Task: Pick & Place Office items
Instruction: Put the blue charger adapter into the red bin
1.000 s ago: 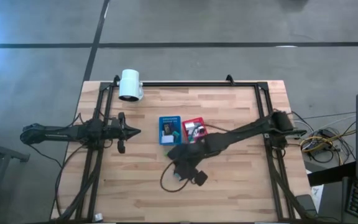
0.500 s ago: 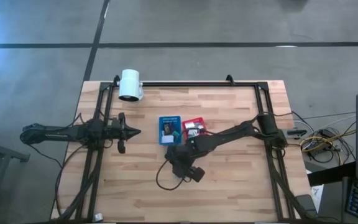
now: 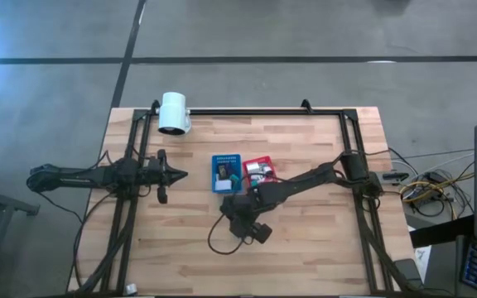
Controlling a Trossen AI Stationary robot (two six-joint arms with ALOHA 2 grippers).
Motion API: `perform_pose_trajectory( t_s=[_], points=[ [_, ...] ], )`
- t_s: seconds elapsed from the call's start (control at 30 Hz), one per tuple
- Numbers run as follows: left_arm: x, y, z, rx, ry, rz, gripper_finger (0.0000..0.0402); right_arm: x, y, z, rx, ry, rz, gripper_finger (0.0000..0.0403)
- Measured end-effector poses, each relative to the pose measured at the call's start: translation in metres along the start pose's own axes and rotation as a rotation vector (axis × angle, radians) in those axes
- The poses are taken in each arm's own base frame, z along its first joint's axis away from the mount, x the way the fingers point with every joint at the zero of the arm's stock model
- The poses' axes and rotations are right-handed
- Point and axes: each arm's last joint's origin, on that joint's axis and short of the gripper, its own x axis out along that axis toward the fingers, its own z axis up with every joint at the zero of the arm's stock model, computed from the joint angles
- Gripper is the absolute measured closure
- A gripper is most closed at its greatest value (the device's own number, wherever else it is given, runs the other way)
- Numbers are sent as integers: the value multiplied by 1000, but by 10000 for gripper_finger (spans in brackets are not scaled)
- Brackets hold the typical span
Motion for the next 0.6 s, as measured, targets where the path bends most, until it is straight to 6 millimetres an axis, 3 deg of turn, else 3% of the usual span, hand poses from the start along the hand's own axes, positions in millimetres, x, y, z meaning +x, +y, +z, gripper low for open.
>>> perform_pose_trajectory(
  t_s=[0.6],
  points=[
    [0,0,1,-1,-8,10,392,13,-4,-12,74,-23,13,150]
  ],
)
